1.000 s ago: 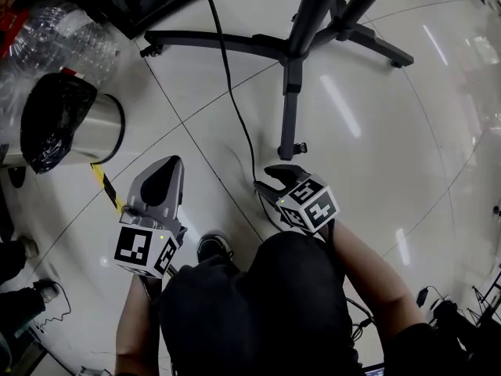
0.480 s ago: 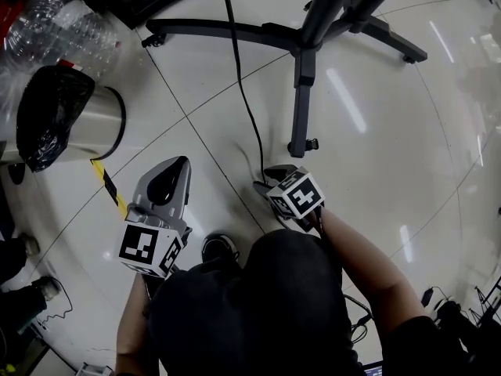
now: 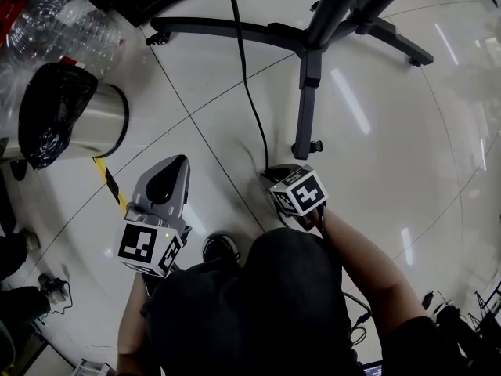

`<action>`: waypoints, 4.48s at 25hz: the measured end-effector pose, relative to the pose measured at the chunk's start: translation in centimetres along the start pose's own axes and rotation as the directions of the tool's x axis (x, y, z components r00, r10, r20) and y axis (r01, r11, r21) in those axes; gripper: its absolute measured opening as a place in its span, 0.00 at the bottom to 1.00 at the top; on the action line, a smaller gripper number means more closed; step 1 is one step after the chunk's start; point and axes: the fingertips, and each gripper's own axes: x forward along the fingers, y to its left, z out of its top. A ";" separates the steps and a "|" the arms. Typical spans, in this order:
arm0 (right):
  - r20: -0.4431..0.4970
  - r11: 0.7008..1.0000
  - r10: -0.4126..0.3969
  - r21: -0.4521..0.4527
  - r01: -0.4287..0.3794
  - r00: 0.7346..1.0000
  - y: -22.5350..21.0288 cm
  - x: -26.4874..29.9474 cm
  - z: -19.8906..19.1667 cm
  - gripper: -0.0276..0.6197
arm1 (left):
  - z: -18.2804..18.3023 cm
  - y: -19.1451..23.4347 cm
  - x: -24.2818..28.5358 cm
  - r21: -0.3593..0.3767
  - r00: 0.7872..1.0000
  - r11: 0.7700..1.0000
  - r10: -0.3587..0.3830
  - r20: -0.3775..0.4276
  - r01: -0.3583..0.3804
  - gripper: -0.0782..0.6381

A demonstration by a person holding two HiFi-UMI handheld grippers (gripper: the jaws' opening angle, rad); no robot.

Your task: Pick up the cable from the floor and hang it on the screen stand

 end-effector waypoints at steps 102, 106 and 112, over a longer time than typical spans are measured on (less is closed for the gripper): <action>0.873 0.783 0.050 -0.336 0.524 0.485 48.1 -89.1 57.2 0.07 | 77.6 -13.9 -36.9 0.196 0.790 0.904 -0.427 0.440 0.379 0.12; 0.873 0.763 0.094 -0.371 0.529 0.478 47.9 -90.8 58.6 0.07 | 80.6 -15.7 -36.8 0.239 0.770 0.893 -0.451 0.451 0.382 0.12; 0.843 0.691 0.183 -0.476 0.544 0.506 47.3 -94.4 61.0 0.07 | 86.0 -18.6 -35.5 0.287 0.754 0.901 -0.431 0.496 0.327 0.12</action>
